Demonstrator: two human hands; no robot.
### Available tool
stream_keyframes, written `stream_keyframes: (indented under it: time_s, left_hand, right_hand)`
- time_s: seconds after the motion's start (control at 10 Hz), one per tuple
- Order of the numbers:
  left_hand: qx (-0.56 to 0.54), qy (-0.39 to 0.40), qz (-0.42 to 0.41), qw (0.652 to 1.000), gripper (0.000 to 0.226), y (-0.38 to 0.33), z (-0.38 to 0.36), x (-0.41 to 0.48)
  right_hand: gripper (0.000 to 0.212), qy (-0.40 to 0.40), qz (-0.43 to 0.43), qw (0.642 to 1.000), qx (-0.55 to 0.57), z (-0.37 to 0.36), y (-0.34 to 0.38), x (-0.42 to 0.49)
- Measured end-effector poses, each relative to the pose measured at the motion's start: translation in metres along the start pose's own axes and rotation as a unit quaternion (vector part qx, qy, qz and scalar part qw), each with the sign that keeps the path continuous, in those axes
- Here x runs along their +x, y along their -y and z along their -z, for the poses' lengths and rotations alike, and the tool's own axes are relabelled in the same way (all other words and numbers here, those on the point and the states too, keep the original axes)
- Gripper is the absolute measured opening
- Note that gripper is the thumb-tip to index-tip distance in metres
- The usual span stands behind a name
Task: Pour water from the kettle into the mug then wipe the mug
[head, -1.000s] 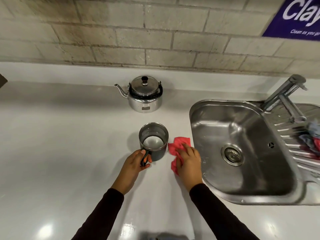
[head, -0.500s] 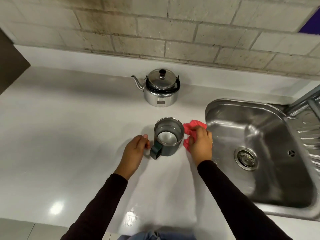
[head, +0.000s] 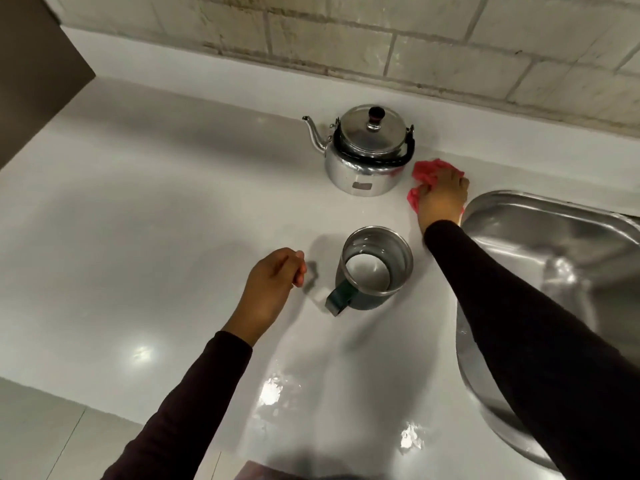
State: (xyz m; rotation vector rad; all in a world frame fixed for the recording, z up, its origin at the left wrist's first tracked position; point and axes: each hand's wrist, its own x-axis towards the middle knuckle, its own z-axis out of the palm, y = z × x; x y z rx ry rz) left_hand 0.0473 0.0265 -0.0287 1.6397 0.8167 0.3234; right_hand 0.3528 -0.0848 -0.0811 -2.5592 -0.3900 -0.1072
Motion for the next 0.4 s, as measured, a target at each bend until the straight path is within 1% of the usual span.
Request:
stream_keyframes:
  time_s: [0.1, 0.2, 0.3, 0.4]
  left_hand:
    - [-0.005, 0.004, -0.004, 1.0, 0.037, 0.001, 0.001, 0.008]
    - [0.001, 0.015, -0.015, 1.0, 0.038, -0.003, 0.004, 0.014]
    - [0.027, 0.041, -0.031, 0.998, 0.037, -0.01, 0.012, 0.018]
    - [0.04, 0.072, -0.042, 0.996, 0.037, -0.025, 0.02, 0.032]
  right_hand:
    - [0.042, -0.001, -0.001, 1.0, -0.012, -0.002, 0.007, 0.016]
    - [0.045, 0.039, 0.005, 0.999, -0.025, 0.007, 0.011, 0.018]
    - [0.046, 0.106, 0.041, 0.988, -0.103, 0.026, 0.015, 0.022]
    - [0.05, 0.118, 0.109, 0.967, -0.198, 0.049, 0.025, 0.012]
